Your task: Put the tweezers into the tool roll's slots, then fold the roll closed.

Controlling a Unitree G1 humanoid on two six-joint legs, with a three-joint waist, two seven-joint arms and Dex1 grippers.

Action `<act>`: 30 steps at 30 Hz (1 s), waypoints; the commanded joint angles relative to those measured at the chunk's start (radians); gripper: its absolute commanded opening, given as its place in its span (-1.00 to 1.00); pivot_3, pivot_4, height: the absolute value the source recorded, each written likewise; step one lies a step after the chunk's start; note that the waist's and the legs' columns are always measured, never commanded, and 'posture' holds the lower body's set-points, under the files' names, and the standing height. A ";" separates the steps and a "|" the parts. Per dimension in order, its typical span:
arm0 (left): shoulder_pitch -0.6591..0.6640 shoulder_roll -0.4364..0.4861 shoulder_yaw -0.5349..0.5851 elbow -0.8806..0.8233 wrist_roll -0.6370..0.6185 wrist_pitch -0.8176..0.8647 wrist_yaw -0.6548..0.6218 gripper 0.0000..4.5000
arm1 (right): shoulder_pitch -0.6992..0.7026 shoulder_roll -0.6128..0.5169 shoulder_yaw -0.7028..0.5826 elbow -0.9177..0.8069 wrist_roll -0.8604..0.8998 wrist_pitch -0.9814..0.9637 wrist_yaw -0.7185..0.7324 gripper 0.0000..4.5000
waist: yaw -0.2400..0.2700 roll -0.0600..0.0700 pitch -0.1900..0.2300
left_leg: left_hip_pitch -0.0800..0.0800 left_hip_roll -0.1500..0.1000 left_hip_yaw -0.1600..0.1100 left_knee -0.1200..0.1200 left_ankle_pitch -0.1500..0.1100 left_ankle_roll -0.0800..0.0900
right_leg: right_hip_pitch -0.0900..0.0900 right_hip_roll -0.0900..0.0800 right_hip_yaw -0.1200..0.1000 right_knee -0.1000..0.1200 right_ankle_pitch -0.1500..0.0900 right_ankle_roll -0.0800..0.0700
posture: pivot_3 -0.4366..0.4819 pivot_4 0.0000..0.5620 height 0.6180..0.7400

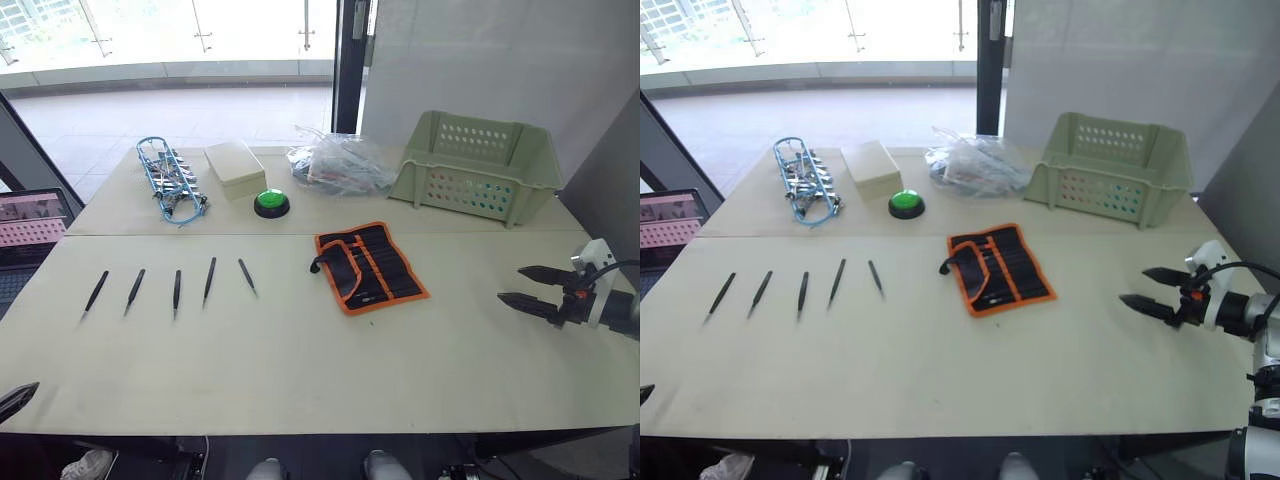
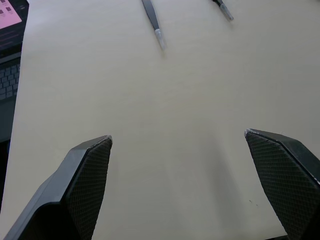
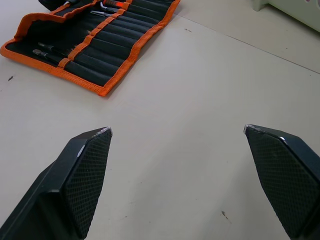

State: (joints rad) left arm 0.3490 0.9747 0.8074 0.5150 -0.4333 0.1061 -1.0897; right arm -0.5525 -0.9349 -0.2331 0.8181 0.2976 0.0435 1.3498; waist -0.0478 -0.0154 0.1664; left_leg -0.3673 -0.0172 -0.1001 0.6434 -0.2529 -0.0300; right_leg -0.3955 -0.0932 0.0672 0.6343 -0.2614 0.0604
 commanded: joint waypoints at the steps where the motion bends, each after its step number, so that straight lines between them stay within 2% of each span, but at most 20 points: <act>1: 0.001 0.025 0.030 -0.033 -0.004 -0.027 -0.015 1.00 | -0.020 -0.006 -0.030 -0.003 0.014 -0.033 -0.011 0.99 | 0.000 0.000 0.000 | 0.000 0.000 0.000 0.000 0.000 0.000 | 0.000 0.000 0.000 0.000 0.000 0.000 | -0.05 -0.47 1.00; 7: -0.083 0.057 -0.002 -0.211 -0.076 0.099 -0.051 1.00 | 0.027 0.025 -0.049 -0.089 0.039 -0.020 -0.046 0.99 | 0.007 -0.001 0.000 | 0.000 0.000 0.000 0.001 0.000 0.000 | 0.000 0.000 0.000 0.003 0.000 0.000 | -0.05 -0.47 1.00; 16: -0.217 0.067 -0.144 -0.513 -0.215 0.337 -0.103 1.00 | 0.316 0.099 -0.125 -0.516 0.162 0.160 -0.156 0.99 | 0.000 -0.001 0.000 | -0.003 0.000 0.000 0.002 0.000 0.000 | -0.008 0.000 0.001 0.010 0.000 0.000 | -0.05 -0.47 1.00; 21: -0.308 0.062 -0.240 -0.634 -0.285 0.430 -0.108 1.00 | 0.466 0.148 -0.177 -0.761 0.245 0.293 -0.263 0.99 | 0.002 -0.001 0.000 | -0.003 0.000 0.001 0.002 0.000 0.000 | -0.008 0.000 0.002 0.011 0.000 0.000 | -0.05 -0.47 1.00; 25: -0.367 0.048 -0.313 -0.692 -0.302 0.441 -0.118 1.00 | 0.551 0.182 -0.189 -0.924 0.276 0.347 -0.337 0.99 | 0.003 -0.001 0.000 | -0.003 0.000 0.001 0.002 0.000 0.000 | -0.008 0.000 0.002 0.011 0.000 0.000 | -0.05 -0.47 1.00; 28: -0.407 0.038 -0.355 -0.736 -0.328 0.473 -0.109 1.00 | 0.563 0.206 -0.173 -1.011 0.299 0.424 -0.413 0.99 | 0.004 -0.001 0.000 | -0.003 0.000 0.001 0.003 0.000 0.000 | -0.008 0.000 0.002 0.011 0.000 0.000 | -0.05 -0.47 1.00; 30: -0.421 0.026 -0.370 -0.764 -0.340 0.487 -0.098 1.00 | 0.533 0.254 -0.152 -1.063 0.269 0.459 -0.544 0.99 | 0.002 -0.001 0.000 | -0.003 0.000 0.001 0.003 0.000 0.000 | -0.008 0.000 0.002 0.011 0.000 0.000 | -0.05 -0.47 1.00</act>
State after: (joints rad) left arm -0.0565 0.9977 0.4308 -0.2108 -0.7492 0.5823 -1.1944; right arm 0.0050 -0.6960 -0.3904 -0.1831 0.5704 0.4812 0.8940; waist -0.0457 -0.0168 0.1664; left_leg -0.3702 -0.0172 -0.0989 0.6465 -0.2525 -0.0305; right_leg -0.4032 -0.0929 0.0690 0.6453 -0.2616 0.0602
